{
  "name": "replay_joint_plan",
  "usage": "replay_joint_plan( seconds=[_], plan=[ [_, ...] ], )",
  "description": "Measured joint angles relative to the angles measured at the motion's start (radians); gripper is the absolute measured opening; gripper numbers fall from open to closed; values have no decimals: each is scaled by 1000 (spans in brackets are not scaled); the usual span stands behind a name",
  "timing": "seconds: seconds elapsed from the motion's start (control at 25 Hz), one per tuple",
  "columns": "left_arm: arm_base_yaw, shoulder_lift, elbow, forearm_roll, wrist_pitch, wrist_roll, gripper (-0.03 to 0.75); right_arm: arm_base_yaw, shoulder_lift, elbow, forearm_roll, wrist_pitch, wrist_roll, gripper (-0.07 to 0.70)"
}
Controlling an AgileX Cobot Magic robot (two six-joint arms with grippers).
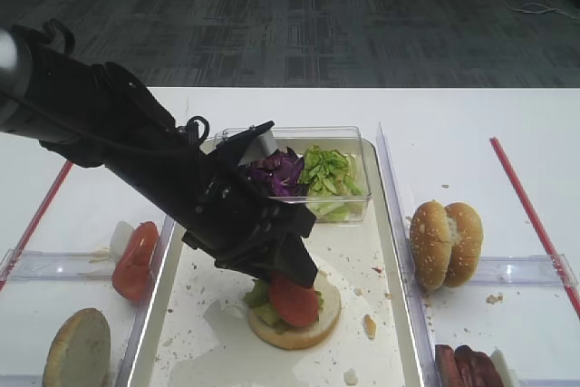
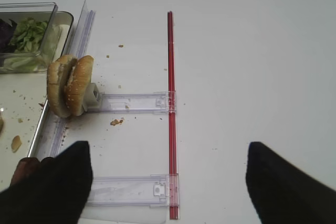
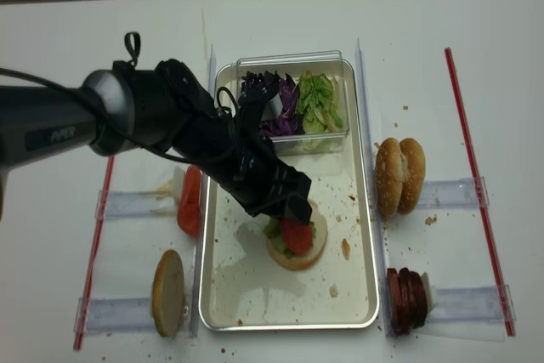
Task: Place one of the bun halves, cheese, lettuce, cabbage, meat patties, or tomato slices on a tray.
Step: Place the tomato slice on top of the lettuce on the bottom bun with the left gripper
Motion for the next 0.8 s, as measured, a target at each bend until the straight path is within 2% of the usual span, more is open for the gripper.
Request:
replay_joint_plan(
  seconds=[0.32,0.8],
  plan=[
    [0,0,0,-1,25,0,321,0,0,0,0,0,0,626],
    [0,0,0,37,33,-33,353,0,0,0,0,0,0,626]
  ],
)
